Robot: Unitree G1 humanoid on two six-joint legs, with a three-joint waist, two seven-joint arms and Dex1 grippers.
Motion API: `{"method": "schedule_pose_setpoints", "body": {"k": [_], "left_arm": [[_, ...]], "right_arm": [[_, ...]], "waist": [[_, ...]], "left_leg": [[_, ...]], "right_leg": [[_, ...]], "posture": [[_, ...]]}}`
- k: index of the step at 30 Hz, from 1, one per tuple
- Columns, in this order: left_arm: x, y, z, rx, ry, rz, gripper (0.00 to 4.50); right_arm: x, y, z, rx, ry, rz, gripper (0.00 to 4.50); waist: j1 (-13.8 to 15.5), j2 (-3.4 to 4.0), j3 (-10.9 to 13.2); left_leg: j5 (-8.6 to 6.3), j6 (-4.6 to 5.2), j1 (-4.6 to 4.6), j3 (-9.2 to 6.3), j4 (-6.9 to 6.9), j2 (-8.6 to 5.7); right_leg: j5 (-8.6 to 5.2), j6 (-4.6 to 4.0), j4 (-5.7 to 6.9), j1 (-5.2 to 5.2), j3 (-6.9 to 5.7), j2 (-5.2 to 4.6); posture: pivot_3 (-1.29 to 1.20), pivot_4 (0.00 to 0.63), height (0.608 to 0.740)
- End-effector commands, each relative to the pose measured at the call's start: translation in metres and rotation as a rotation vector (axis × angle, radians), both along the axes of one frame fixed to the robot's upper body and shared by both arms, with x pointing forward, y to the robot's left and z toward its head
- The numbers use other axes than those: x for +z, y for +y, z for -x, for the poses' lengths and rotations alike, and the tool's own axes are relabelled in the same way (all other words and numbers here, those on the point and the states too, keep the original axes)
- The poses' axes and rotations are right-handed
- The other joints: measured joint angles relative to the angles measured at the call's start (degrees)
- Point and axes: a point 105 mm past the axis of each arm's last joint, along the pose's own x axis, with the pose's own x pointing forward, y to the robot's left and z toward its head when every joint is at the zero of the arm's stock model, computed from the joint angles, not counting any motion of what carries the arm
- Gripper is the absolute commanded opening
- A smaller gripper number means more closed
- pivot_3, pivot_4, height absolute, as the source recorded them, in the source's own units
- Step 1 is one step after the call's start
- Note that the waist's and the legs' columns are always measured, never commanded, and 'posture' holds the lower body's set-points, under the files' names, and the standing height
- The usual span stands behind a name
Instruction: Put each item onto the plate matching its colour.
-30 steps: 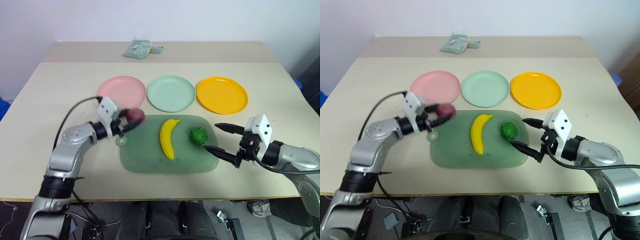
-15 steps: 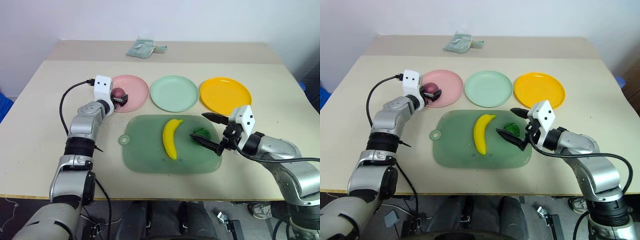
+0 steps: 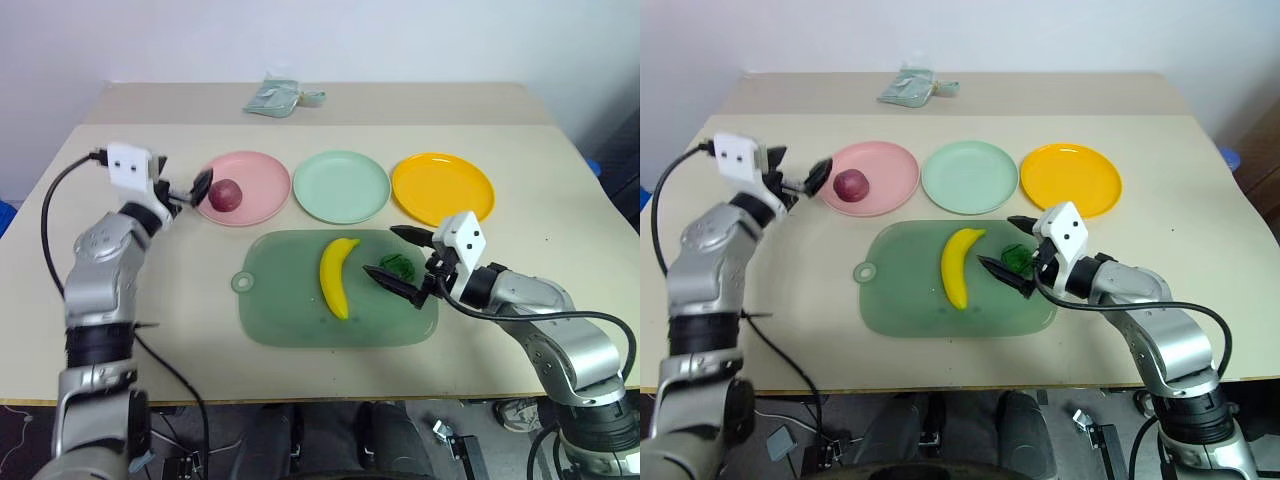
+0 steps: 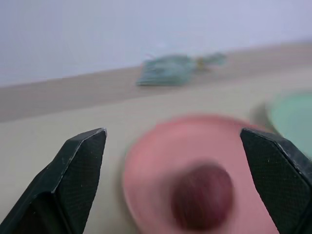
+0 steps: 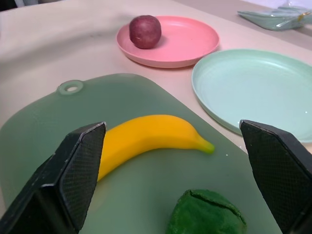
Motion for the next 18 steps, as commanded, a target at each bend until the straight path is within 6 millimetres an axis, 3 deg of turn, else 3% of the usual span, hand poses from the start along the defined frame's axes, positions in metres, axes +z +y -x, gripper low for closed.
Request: {"method": "schedule_pose_setpoints", "body": {"k": [1,5,7,11,14,18], "left_arm": [[0.001,-0.033,0.04,-0.261,-0.01,-0.107,4.47],[-0.031,-0.058,0.086,-0.475,0.127,-0.146,4.47],[-0.042,-0.062,0.098,-0.509,0.163,-0.153,4.47],[-0.05,-0.059,0.104,-0.501,0.182,-0.163,4.47],[-0.048,-0.058,0.106,-0.503,0.173,-0.161,4.47],[-0.05,-0.057,0.107,-0.504,0.174,-0.16,4.47]], "right_arm": [[0.012,0.01,0.003,0.045,-0.029,-0.014,4.5],[0.009,0.023,0.002,0.081,0.013,0.01,4.5],[0.006,0.032,0.001,0.09,0.035,0.042,4.5],[-0.003,0.053,-0.006,0.045,0.13,0.108,4.5],[-0.012,0.06,-0.016,-0.062,0.271,0.124,4.5],[-0.021,0.07,-0.019,-0.111,0.334,0.168,4.5]], "waist": [[-0.17,-0.01,0.0],[-0.21,0.01,0.0],[-0.18,0.02,-0.01],[-0.24,0.03,-0.01],[-0.27,0.04,-0.02],[-0.18,0.05,-0.02]], "left_leg": [[0.0,0.0,0.0,-0.01,0.01,-0.01],[-0.03,0.0,0.0,0.0,-0.04,0.0],[-0.03,0.0,0.01,0.01,-0.03,0.02],[-0.02,0.0,0.01,0.01,-0.03,0.03],[-0.03,0.0,-0.02,0.01,-0.04,0.03],[-0.03,0.0,-0.05,0.01,-0.07,0.0]], "right_leg": [[0.0,0.0,-0.01,0.03,0.0,-0.01],[-0.01,-0.02,-0.05,-0.02,0.03,-0.05],[-0.01,-0.03,-0.03,-0.03,0.04,-0.07],[-0.02,-0.07,0.02,-0.09,0.06,-0.08],[-0.01,-0.08,0.04,-0.14,0.12,-0.15],[-0.01,-0.08,0.02,-0.19,0.12,-0.18]], "posture": [[0.0,0.15,0.74],[0.0,0.15,0.74],[0.0,0.15,0.74],[0.0,0.15,0.74],[0.0,0.15,0.74],[0.0,0.15,0.74]]}}
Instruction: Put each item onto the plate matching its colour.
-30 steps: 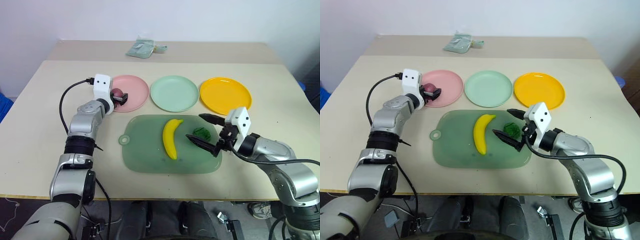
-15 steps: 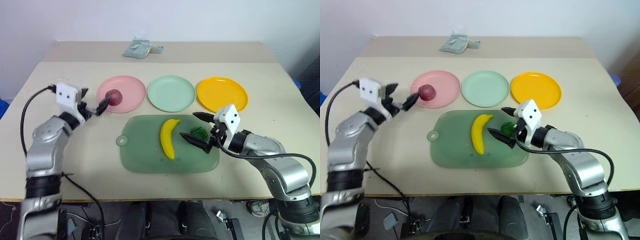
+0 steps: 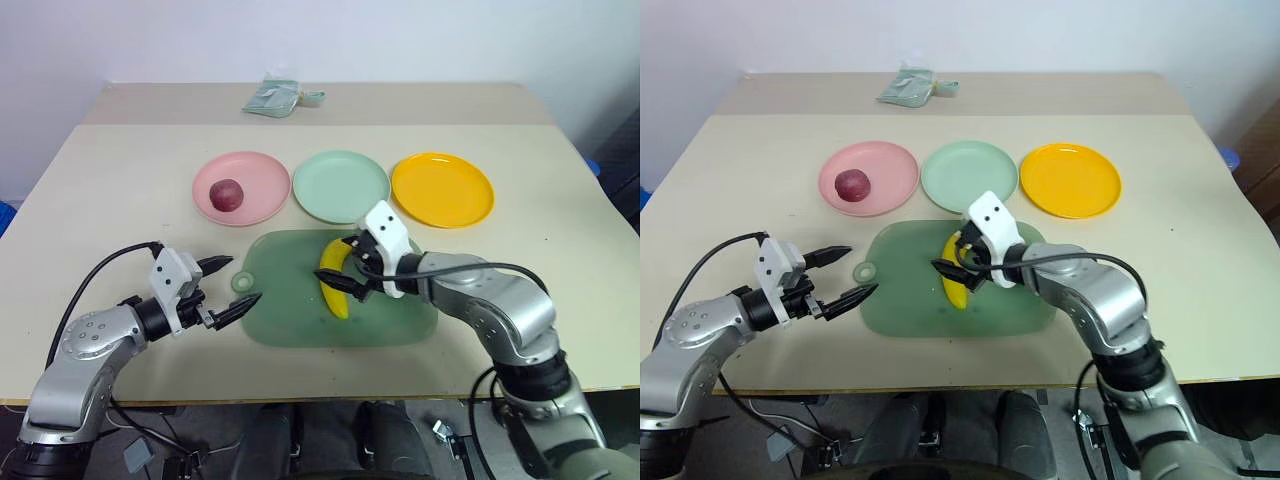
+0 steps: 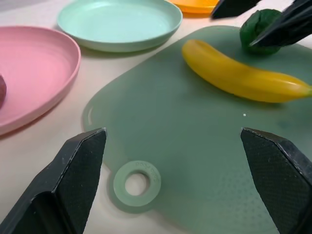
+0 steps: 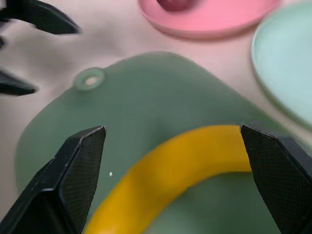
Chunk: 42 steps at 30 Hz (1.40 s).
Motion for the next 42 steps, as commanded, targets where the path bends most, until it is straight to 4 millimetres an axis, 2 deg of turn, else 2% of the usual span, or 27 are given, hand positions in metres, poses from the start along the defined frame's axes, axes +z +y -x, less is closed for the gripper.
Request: {"method": "schedule_pose_setpoints", "body": {"k": [1,17,20,23,24,25,26,30,33,36,39,42], "left_arm": [[0.011,0.001,0.002,-0.011,-0.056,-0.004,4.47],[0.005,-0.001,0.0,-0.008,-0.071,0.022,4.47],[0.006,-0.003,-0.001,-0.008,-0.077,0.027,4.5],[0.009,-0.005,-0.001,-0.008,-0.082,0.029,4.5],[0.01,-0.005,-0.001,-0.007,-0.083,0.03,4.5],[0.01,-0.006,-0.001,-0.007,-0.084,0.03,4.5],[0.011,-0.006,-0.001,-0.006,-0.085,0.03,4.5],[0.012,-0.006,-0.001,-0.002,-0.085,0.031,4.5],[0.014,-0.007,-0.001,-0.005,-0.088,0.034,4.5],[0.014,-0.008,-0.002,-0.007,-0.088,0.038,4.5],[0.014,-0.011,-0.003,-0.013,-0.089,0.043,4.5],[0.015,-0.015,-0.003,-0.024,-0.09,0.049,4.5]], "right_arm": [[-0.005,0.003,-0.001,-0.048,0.035,0.055,4.5],[-0.017,0.014,-0.005,-0.058,0.059,0.146,4.5],[-0.022,0.014,-0.008,-0.044,0.048,0.177,3.68],[-0.02,0.016,-0.008,-0.024,0.035,0.18,2.21],[-0.017,0.017,-0.008,-0.015,0.025,0.172,1.64],[-0.013,0.019,-0.008,-0.001,0.007,0.158,1.26],[-0.006,0.022,-0.005,0.032,-0.013,0.134,1.15],[0.022,0.033,0.004,0.155,-0.145,0.072,1.15],[0.041,0.028,0.002,0.174,-0.213,0.048,1.15],[0.059,0.017,-0.011,0.126,-0.27,0.019,1.15],[0.074,-0.004,-0.032,0.025,-0.266,-0.032,1.15],[0.079,-0.032,-0.058,-0.112,-0.283,-0.021,1.15]], "waist": [[-0.05,0.0,0.0],[-0.47,0.02,-0.01],[-0.47,0.02,-0.01],[-0.43,0.02,-0.01],[-0.47,0.02,-0.01],[-0.5,0.02,-0.01],[-0.5,0.02,-0.01],[-0.48,0.03,0.0],[-0.48,0.03,0.0],[-0.39,0.02,0.0],[-0.41,0.02,0.0],[-0.3,0.02,0.0]], "left_leg": [[0.0,0.0,0.0,0.0,-0.01,-0.01],[0.01,0.02,-0.01,0.09,-0.09,-0.02],[0.01,0.03,-0.01,0.09,-0.09,-0.02],[0.01,0.03,-0.01,0.09,-0.09,-0.02],[0.01,0.04,-0.01,0.09,-0.09,-0.02],[0.01,0.04,-0.01,0.09,-0.09,-0.02],[0.01,0.03,-0.01,0.09,-0.09,-0.02],[0.01,0.04,-0.01,0.09,-0.09,-0.02],[0.01,0.04,-0.01,0.07,-0.09,-0.01],[0.01,0.04,-0.01,0.07,-0.09,-0.02],[0.01,0.03,-0.01,0.07,-0.09,-0.01],[0.01,0.03,-0.01,0.08,-0.09,-0.02]], "right_leg": [[0.0,0.0,-0.01,0.0,0.0,0.03],[0.01,0.02,0.0,-0.04,-0.05,0.14],[0.0,0.02,0.0,-0.04,-0.06,0.16],[0.01,0.03,-0.01,-0.02,-0.06,0.16],[0.01,0.03,-0.01,-0.02,-0.06,0.16],[0.01,0.03,0.0,-0.03,-0.06,0.17],[0.01,0.03,-0.01,-0.03,-0.06,0.17],[0.01,0.03,-0.02,-0.03,-0.06,0.17],[0.01,0.03,-0.02,-0.03,-0.06,0.17],[0.01,0.03,-0.03,-0.02,-0.06,0.17],[0.01,0.03,-0.03,-0.01,-0.06,0.17],[0.01,0.03,-0.04,0.0,-0.06,0.16]], "posture": [[0.0,0.15,0.74],[0.0,0.15,0.74],[0.0,0.15,0.74],[0.0,0.15,0.74],[0.0,0.15,0.74],[0.0,0.15,0.74],[0.0,0.15,0.74],[0.0,0.15,0.74],[0.0,0.15,0.74],[0.0,0.15,0.74],[0.0,0.15,0.74],[0.0,0.15,0.74]]}}
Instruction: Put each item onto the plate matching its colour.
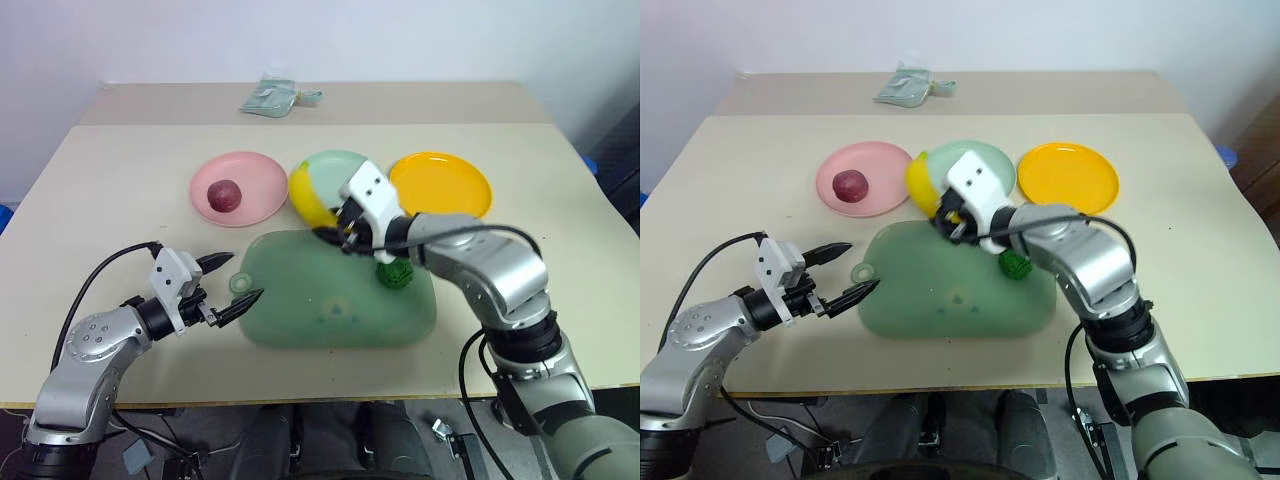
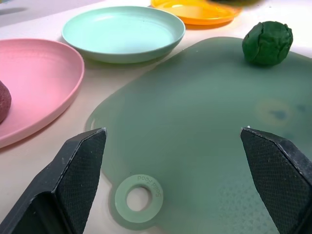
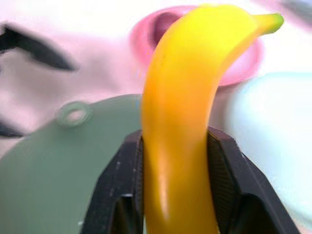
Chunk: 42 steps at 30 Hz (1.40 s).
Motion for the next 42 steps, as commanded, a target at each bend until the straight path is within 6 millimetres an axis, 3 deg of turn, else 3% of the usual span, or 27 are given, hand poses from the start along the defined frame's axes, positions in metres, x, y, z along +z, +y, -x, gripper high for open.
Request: {"method": "schedule_pose_setpoints", "body": {"k": [1,6,10,14,15,16,20,24,28,32,35,42], "left_arm": [[0.01,-0.013,0.002,-0.043,-0.042,0.012,4.5],[0.012,-0.02,0.001,-0.058,-0.049,0.023,4.5],[0.013,-0.024,0.001,-0.064,-0.053,0.026,4.5],[0.013,-0.025,0.002,-0.063,-0.056,0.027,4.5],[0.014,-0.025,0.002,-0.062,-0.057,0.027,4.5],[0.014,-0.026,0.003,-0.061,-0.057,0.027,4.5],[0.014,-0.026,0.003,-0.06,-0.057,0.029,4.5],[0.01,-0.023,0.004,-0.06,-0.051,0.031,4.5],[0.005,-0.021,0.004,-0.067,-0.044,0.032,4.5],[0.002,-0.023,0.003,-0.087,-0.038,0.033,4.5],[0.0,-0.025,0.002,-0.098,-0.038,0.034,4.5],[-0.003,-0.03,0.003,-0.125,-0.032,0.042,4.5]], "right_arm": [[0.019,-0.036,-0.031,-0.176,-0.067,-0.019,1.15],[0.001,-0.109,-0.078,-0.501,-0.027,0.075,1.15],[-0.008,-0.133,-0.096,-0.582,0.001,0.086,1.15],[-0.015,-0.144,-0.102,-0.61,0.037,0.063,1.15],[-0.016,-0.145,-0.103,-0.614,0.043,0.059,2.16],[-0.016,-0.148,-0.103,-0.623,0.049,0.049,2.43],[0.0,-0.148,-0.102,-0.6,-0.069,0.069,4.44],[0.012,-0.136,-0.085,-0.422,-0.195,0.059,4.44],[0.011,-0.12,-0.048,-0.16,-0.261,0.068,4.44],[-0.005,-0.1,0.004,0.118,-0.156,0.024,4.44],[-0.023,-0.094,0.03,0.212,-0.027,0.0,4.48],[-0.057,-0.103,0.033,0.138,0.026,0.144,4.48]], "waist": [[0.02,0.0,0.0],[-0.03,0.0,0.0],[-0.97,0.05,0.03],[-1.31,0.06,0.04],[-1.31,0.06,0.04],[-1.31,0.06,0.04],[-1.24,0.09,0.05],[-0.99,0.1,0.06],[-0.8,0.09,0.06],[-0.86,0.1,0.06],[-0.9,0.09,0.06],[-0.75,0.09,0.06]], "left_leg": [[0.0,0.0,0.0,0.0,0.0,0.0],[0.01,0.0,0.0,0.05,-0.02,0.0],[0.01,0.0,0.0,0.12,-0.12,0.0],[0.03,-0.03,0.0,0.12,-0.26,0.03],[0.04,-0.04,0.0,0.13,-0.27,0.03],[0.04,-0.04,0.0,0.13,-0.29,0.03],[0.04,-0.04,0.0,0.14,-0.29,0.03],[0.03,-0.04,0.0,0.12,-0.29,0.03],[0.03,-0.02,0.0,0.08,-0.3,0.01],[0.02,-0.01,0.03,0.08,-0.29,0.04],[0.02,-0.01,0.07,0.08,-0.28,0.05],[0.01,-0.02,0.07,0.06,-0.23,0.05]], "right_leg": [[0.0,0.0,0.0,0.0,0.0,0.0],[0.0,0.0,-0.01,0.0,0.01,0.0],[0.0,0.0,-0.07,-0.03,0.03,0.0],[0.0,0.0,-0.06,-0.05,0.02,0.02],[0.0,0.01,-0.05,-0.05,0.02,0.02],[0.0,0.01,-0.04,-0.04,0.02,0.02],[0.01,0.01,-0.05,-0.04,0.02,0.01],[0.01,0.01,-0.08,-0.04,0.02,0.01],[0.01,0.02,-0.15,0.04,0.0,0.01],[0.0,0.03,-0.2,0.04,0.01,0.01],[0.0,0.03,-0.21,0.05,0.01,-0.02],[0.0,0.01,-0.2,0.04,0.05,-0.11]], "posture": [[0.0,0.15,0.74],[0.0,0.15,0.74],[0.0,0.15,0.74],[0.0,0.15,0.74],[0.0,0.15,0.74],[0.0,0.15,0.74],[0.0,0.15,0.74],[0.0,0.15,0.74],[0.0,0.15,0.74],[0.0,0.15,0.74],[0.0,0.15,0.74],[0.0,0.15,0.74]]}}
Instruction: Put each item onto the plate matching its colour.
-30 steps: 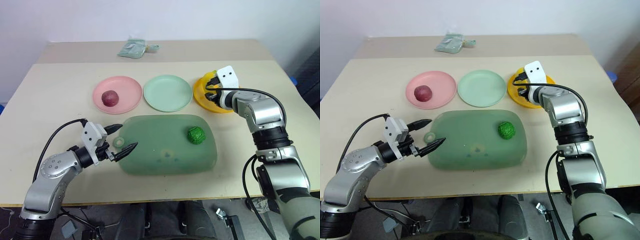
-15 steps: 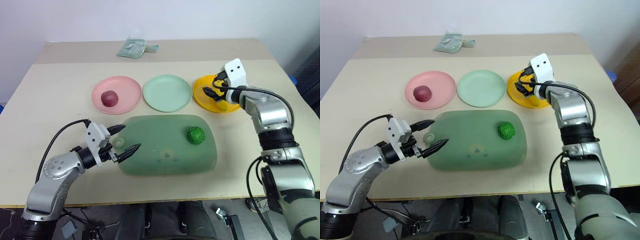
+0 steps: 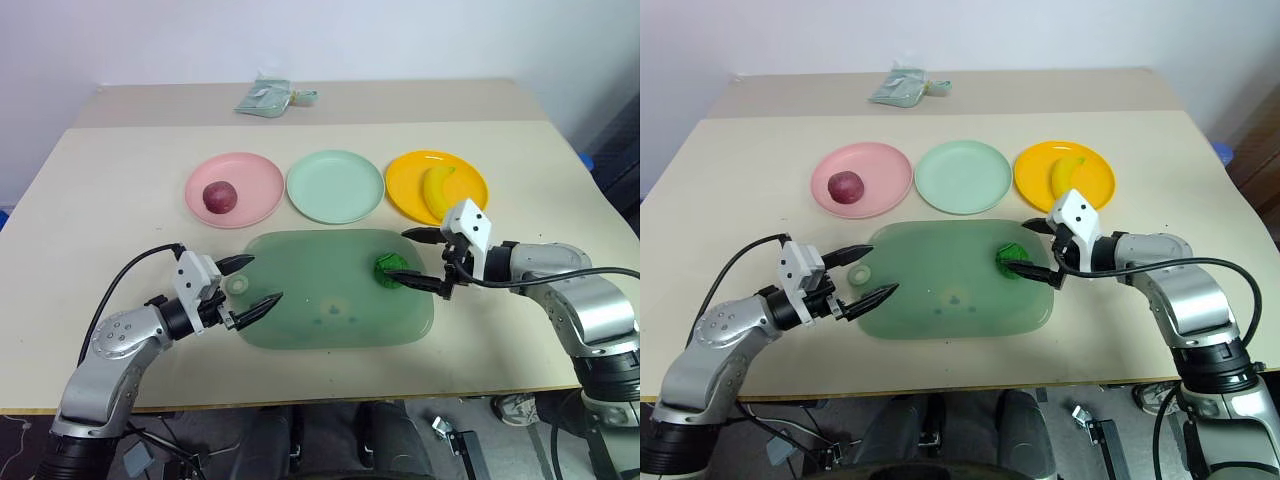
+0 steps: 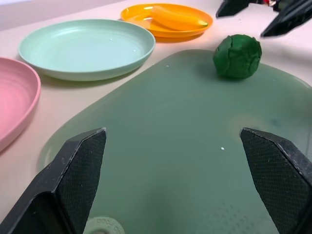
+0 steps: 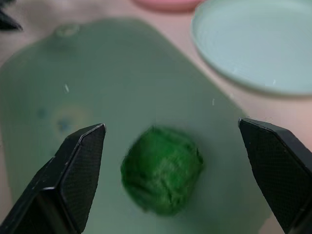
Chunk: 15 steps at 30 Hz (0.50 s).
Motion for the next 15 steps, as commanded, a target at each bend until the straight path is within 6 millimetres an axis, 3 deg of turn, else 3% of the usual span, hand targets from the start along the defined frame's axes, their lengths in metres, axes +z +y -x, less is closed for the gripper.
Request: {"method": "schedule_pose_setpoints", "body": {"k": [1,8,11,14,15], "left_arm": [[0.004,-0.007,0.003,-0.04,-0.025,0.006,4.5],[0.001,-0.018,0.012,-0.091,-0.004,0.009,4.5],[0.001,-0.02,0.012,-0.088,-0.006,0.012,4.5],[0.001,-0.02,0.013,-0.081,-0.005,0.013,4.5],[0.001,-0.02,0.013,-0.078,-0.004,0.013,4.5]], "right_arm": [[-0.003,-0.002,0.0,-0.011,-0.03,0.055,4.48],[-0.018,0.004,0.0,-0.003,0.022,0.067,4.48],[-0.015,0.01,-0.001,0.01,0.013,0.05,3.63],[-0.005,0.019,-0.006,0.014,-0.034,0.024,2.17],[0.0,0.023,-0.01,0.011,-0.053,0.004,1.88]], "waist": [[0.02,0.0,0.0],[-0.01,0.0,0.0],[-0.02,0.0,0.0],[-0.13,0.0,0.0],[-0.15,0.0,0.0]], "left_leg": [[0.0,0.0,0.0,-0.01,0.0,0.0],[0.0,-0.01,0.0,-0.01,0.0,0.0],[0.0,-0.01,0.0,-0.01,0.0,-0.01],[0.0,-0.01,0.0,-0.02,0.0,-0.01],[0.0,-0.01,0.0,-0.02,0.0,-0.01]], "right_leg": [[0.0,0.0,0.0,0.0,0.02,-0.02],[0.0,-0.01,0.0,-0.01,0.05,-0.08],[0.0,-0.01,0.0,-0.01,0.05,-0.12],[0.0,-0.01,0.0,-0.02,0.05,-0.12],[0.0,-0.01,0.0,-0.02,0.05,-0.12]], "posture": [[0.0,0.15,0.74],[0.0,0.15,0.74],[0.0,0.15,0.74],[0.0,0.15,0.74],[0.0,0.15,0.74]]}}
